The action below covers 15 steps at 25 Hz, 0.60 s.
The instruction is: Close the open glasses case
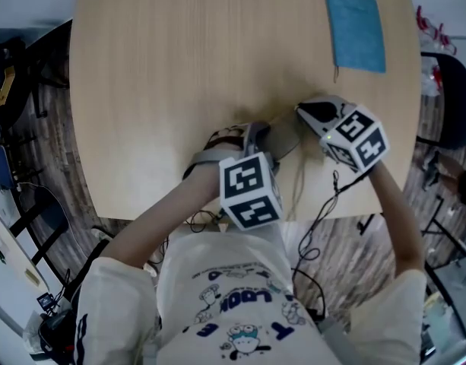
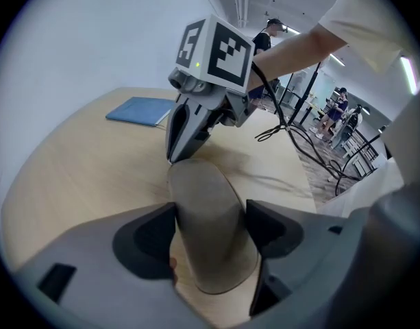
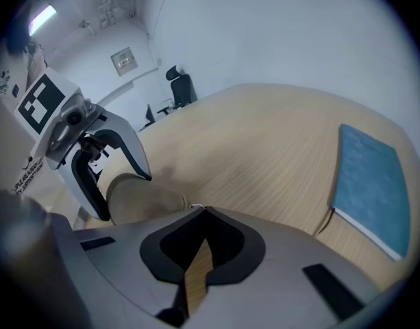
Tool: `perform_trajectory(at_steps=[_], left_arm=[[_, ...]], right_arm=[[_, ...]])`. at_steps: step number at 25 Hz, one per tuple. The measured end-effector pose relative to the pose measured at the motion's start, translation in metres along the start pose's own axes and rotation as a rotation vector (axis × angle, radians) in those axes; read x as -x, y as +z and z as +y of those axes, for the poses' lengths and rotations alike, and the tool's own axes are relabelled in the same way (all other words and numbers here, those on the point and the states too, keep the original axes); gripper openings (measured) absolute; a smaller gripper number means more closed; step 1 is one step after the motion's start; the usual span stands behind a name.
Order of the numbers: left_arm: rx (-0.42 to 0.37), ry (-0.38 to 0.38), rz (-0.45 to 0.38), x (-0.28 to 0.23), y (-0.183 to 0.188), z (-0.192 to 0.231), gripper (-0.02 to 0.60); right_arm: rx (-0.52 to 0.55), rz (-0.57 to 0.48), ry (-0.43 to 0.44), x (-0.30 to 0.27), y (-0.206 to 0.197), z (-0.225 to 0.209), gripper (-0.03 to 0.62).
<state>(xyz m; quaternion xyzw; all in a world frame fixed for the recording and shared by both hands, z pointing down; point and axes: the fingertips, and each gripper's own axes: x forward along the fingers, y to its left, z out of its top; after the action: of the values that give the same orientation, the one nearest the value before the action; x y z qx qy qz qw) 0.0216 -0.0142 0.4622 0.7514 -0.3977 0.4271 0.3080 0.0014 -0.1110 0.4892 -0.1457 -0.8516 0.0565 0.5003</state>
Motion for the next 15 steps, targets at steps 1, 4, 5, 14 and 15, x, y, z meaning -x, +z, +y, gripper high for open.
perform_trajectory(at_steps=[1,4,5,14,15], left_arm=[[-0.001,-0.002,-0.001,0.000,0.000,0.000,0.321],[-0.003,-0.012,-0.004,-0.001,0.002,0.000,0.324],[-0.004,-0.015,-0.003,-0.001,0.002,0.001,0.324],[0.013,-0.024,-0.016,-0.002,0.000,0.002,0.331],[0.019,-0.024,-0.029,-0.002,-0.001,0.001,0.331]], right_arm=[[0.030,0.019,0.017,-0.001,0.002,0.000,-0.003],[0.125,0.086,0.070,-0.005,0.007,-0.001,-0.003],[0.152,0.105,0.087,-0.007,0.009,0.000,-0.003],[0.226,0.182,0.146,-0.014,0.014,0.005,-0.002],[0.209,0.166,0.126,-0.013,0.014,0.003,-0.002]])
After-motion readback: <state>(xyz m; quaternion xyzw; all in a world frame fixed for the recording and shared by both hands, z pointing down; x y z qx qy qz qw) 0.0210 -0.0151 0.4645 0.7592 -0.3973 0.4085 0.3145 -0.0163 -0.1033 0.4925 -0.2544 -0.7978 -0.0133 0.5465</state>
